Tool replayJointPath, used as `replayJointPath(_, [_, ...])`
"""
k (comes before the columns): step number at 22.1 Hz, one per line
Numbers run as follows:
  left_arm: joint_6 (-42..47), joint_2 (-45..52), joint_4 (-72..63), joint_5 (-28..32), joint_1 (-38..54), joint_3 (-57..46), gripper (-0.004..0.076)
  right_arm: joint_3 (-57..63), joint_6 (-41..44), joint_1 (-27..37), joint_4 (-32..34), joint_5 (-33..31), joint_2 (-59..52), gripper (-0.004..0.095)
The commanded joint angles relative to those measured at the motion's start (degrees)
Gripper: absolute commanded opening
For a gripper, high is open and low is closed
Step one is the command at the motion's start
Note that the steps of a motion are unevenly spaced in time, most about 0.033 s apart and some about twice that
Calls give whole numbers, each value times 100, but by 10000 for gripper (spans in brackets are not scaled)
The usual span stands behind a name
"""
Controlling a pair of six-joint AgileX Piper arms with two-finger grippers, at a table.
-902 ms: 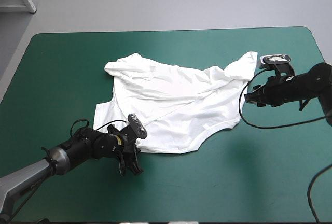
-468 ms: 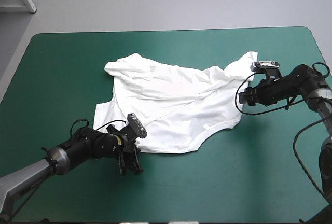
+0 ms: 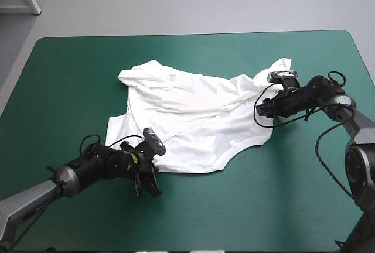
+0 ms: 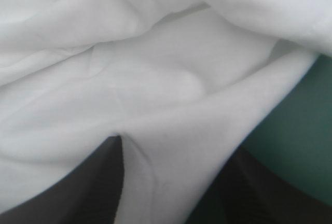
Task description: Fold the cloth
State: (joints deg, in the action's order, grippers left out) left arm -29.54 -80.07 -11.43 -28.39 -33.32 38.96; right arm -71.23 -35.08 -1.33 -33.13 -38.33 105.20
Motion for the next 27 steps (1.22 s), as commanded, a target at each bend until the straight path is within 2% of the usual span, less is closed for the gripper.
replayJointPath(1, [150,-18,19,-60,-8,3,19,-141,35,-15,-113,-82,-68,277])
replayJointPath(3, [337,-7,30,66,-8,3,19,-141,35,-15,-27,-171,-78,13])
replayJointPath(9, [651,361,165,256,-8,341,19,-361,76,-15,162,-357,-527,3])
replayJointPath(11, [786,701,564,118,-8,791,19,-586,38,-15,174,-306,-1099,3])
replayJointPath(13, [1378,1006,1499,-298,-8,1467,19,-989,38,-15,170,-287,-1744,3])
replayJointPath(16, [2204,1245,3520,-1211,-8,3198,19,-2114,38,-15,170,-274,-2659,1])
replayJointPath(17, [2287,1245,3812,-1362,-8,3609,19,-2382,38,-15,170,-261,-2783,0])
replayJointPath(19, [2300,1234,4492,-1649,-8,5056,19,-3322,26,-15,170,-261,-3065,0])
replayJointPath(23, [1954,1197,4844,-1734,-8,7438,19,-4952,16,-15,191,-312,-3139,0])
replayJointPath(27, [1264,924,4803,-2320,-8,9537,19,-6147,16,-15,169,-510,-3152,0])
